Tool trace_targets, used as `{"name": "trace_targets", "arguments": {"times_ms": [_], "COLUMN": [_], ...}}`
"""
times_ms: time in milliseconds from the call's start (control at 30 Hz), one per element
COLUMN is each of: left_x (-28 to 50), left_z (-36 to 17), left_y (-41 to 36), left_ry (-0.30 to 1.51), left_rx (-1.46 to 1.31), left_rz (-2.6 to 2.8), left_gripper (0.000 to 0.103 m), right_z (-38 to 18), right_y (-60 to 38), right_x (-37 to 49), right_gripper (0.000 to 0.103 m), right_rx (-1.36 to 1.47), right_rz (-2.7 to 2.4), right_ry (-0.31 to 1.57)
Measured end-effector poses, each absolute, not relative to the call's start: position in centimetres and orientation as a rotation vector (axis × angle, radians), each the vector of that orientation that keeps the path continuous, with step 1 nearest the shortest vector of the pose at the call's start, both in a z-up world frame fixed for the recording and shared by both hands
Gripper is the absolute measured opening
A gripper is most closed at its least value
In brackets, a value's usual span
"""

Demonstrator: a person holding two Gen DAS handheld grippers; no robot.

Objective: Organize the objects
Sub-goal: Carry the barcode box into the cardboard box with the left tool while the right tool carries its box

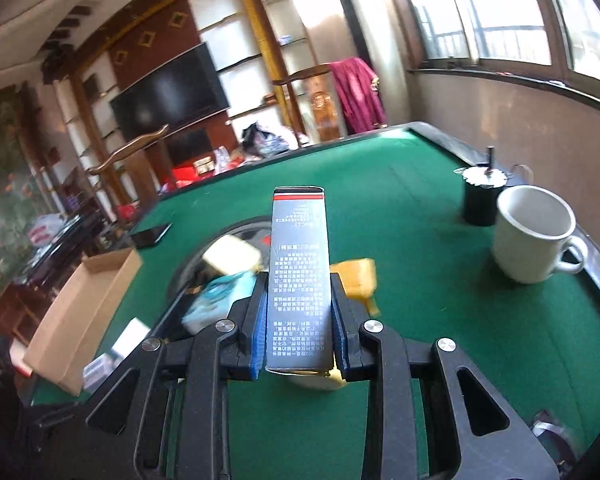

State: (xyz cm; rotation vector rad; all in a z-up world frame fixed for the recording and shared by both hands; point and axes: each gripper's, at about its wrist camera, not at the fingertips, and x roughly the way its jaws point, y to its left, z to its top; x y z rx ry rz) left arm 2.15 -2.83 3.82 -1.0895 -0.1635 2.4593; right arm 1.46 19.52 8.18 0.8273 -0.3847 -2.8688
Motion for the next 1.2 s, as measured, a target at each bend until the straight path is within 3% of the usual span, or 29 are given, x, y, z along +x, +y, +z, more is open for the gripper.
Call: {"name": "trace_targets", "arguments": {"times_ms": [633,1200], "left_x": [5.1,-2.7], "left_z": [8.8,7.1], "left_y": [-15.4,-26.1], "left_ry": [-0.387,-0.288], "left_rx": [-0.901,-1.078], "left_rz": [2.708,3.083], "left_gripper": [0.034,0.034], "right_z": [10.0,9.7], "right_y": [6.4,-2.4], "right_x": [3.4,3.7], "right_gripper": [0.026,0.026], "right_rx": [0.863,0.904], "right_rz": [-2.613,-2.443], "right_ry": [-0.227,-0.153]}}
